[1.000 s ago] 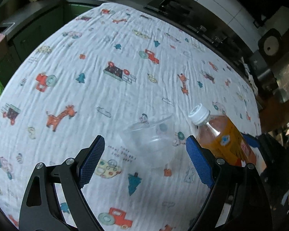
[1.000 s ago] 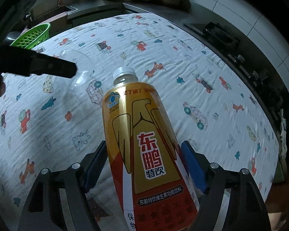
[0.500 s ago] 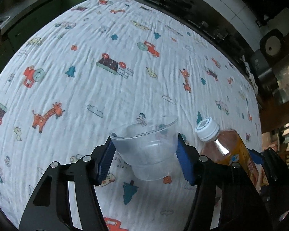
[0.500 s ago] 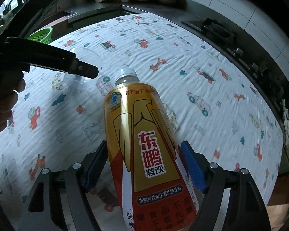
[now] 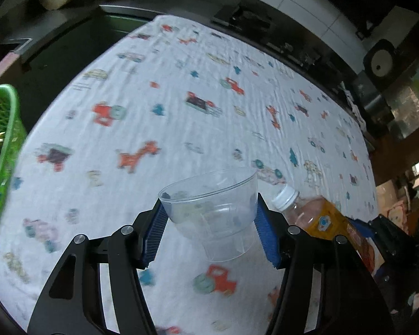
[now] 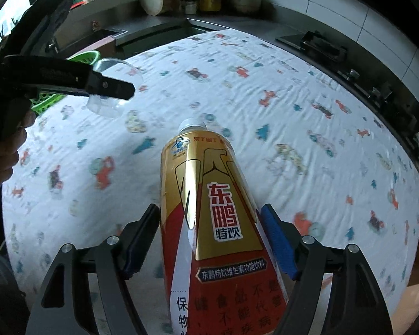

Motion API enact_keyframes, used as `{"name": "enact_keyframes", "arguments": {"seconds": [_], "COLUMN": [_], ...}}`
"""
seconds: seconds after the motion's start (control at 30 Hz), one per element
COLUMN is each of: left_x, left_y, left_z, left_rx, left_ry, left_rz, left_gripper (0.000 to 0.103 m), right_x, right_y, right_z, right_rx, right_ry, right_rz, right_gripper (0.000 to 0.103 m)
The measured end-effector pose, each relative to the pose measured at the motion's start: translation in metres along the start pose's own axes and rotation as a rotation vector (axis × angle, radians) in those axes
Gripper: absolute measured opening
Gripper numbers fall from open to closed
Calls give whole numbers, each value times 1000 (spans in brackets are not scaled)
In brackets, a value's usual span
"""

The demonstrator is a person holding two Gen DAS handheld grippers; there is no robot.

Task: Collect trash
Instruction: 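Carry the clear cup and drink bottle toward the green basket with both grippers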

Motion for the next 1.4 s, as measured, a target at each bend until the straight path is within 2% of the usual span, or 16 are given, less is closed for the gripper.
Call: {"name": "enact_keyframes", "arguments": {"seconds": [0.27, 0.57, 0.7, 0.83, 1.07, 1.1, 1.4], "left_x": [13, 15, 17, 18, 15, 14, 4], "left_y": [48, 121, 147, 165, 205, 212, 288], "left_z": [-45, -88, -99, -104, -112, -113, -117], "left_rx": [-26, -42, -48, -52, -84, -95, -168], "left_ry": [-57, -123, -137, -144, -155, -154, -135], "left_rz": [7, -59, -73, -83, -121, -130, -233], "left_gripper": [59, 59, 59, 59, 59, 59, 62], "right_x": [3, -21, -25, -31, -49, -51, -78], "right_y": [42, 94, 112, 123, 131, 131, 155], "right_z": [-5, -8, 4, 9, 25, 25, 5], "right_rx": [-40, -33, -41, -19, 13, 19, 18], "right_ry": [-36, -44, 3, 19, 56, 57, 1], "right_rz": [24, -19, -33, -57, -63, -62, -81], "right_gripper": [71, 69, 69, 74, 73, 65, 64]}}
Point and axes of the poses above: each gripper's, at about its wrist camera, not at the fingertips, and z roughly the way its jaws point, y to its left, x to its underside, the point moved 5 cm from there along z, roughly the way its jaws point, and after that the axes turned 13 degrees about y, right-handed, at the moved point
